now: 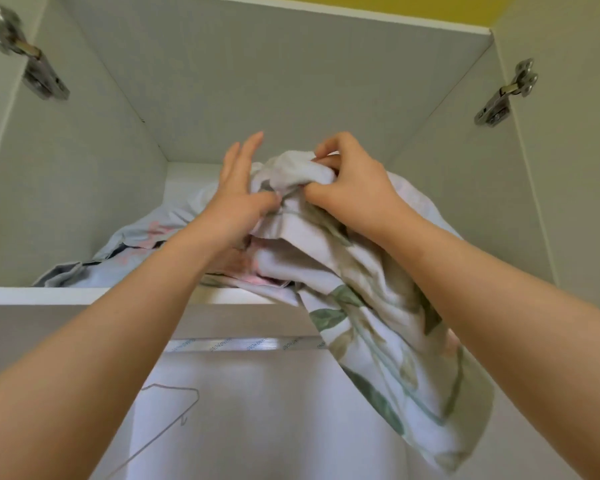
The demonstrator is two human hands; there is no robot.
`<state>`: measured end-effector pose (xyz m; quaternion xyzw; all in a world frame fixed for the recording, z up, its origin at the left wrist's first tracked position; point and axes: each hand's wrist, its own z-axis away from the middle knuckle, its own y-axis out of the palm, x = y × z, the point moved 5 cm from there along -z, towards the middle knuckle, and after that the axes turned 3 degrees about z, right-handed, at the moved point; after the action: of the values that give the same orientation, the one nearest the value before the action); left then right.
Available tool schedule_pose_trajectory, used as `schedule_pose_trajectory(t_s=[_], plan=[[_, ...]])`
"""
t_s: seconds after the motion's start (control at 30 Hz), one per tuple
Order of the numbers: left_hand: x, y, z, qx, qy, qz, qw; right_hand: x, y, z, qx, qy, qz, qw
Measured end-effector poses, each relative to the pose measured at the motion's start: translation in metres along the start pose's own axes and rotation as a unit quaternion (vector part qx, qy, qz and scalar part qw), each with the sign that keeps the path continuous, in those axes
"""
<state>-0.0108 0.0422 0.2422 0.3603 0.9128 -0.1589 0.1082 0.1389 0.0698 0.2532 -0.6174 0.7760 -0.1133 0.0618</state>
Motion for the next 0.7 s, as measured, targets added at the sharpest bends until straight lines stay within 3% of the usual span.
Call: schedule_pose_trajectory(t_s=[0.1, 0.17, 0.23, 0.27, 0.33, 0.4, 0.47, 0.57, 0.7], plan=[[-0.008, 0.022, 0.0, 0.15, 0.093, -0.193, 0.965, -0.02, -0.005, 0.012, 0.033, 0.042, 0.005, 0.999], [-0.002, 0.025, -0.011, 0.121, 0.087, -0.284, 0.947, -0.018, -0.011, 0.029, -0.031, -0.002, 0.173, 0.984], [-0.001, 0.026, -0.023, 0.052, 0.052, -0.292, 0.954, 0.001, -0.016, 0.052, -0.154, -0.134, 0.283, 0.937], [-0.001, 0.026, -0.03, 0.032, 0.048, -0.289, 0.956, 0.01, -0.012, 0.062, -0.167, -0.215, 0.293, 0.916], [-0.007, 0.03, -0.039, 0.026, 0.066, -0.283, 0.956, 0.007, 0.004, 0.075, -0.083, -0.319, 0.35, 0.877], [-0.008, 0.025, -0.047, 0.004, 0.078, -0.282, 0.956, -0.021, 0.009, 0.071, 0.007, -0.286, 0.427, 0.858], [-0.004, 0.019, -0.048, -0.028, 0.063, -0.276, 0.959, -0.047, -0.001, 0.061, 0.041, -0.22, 0.473, 0.852], [-0.001, 0.017, -0.048, -0.053, 0.067, -0.268, 0.96, -0.061, -0.015, 0.059, 0.021, -0.187, 0.474, 0.86], [-0.007, 0.03, -0.044, -0.009, 0.061, -0.224, 0.973, -0.056, -0.02, 0.055, 0.024, -0.125, 0.416, 0.901]])
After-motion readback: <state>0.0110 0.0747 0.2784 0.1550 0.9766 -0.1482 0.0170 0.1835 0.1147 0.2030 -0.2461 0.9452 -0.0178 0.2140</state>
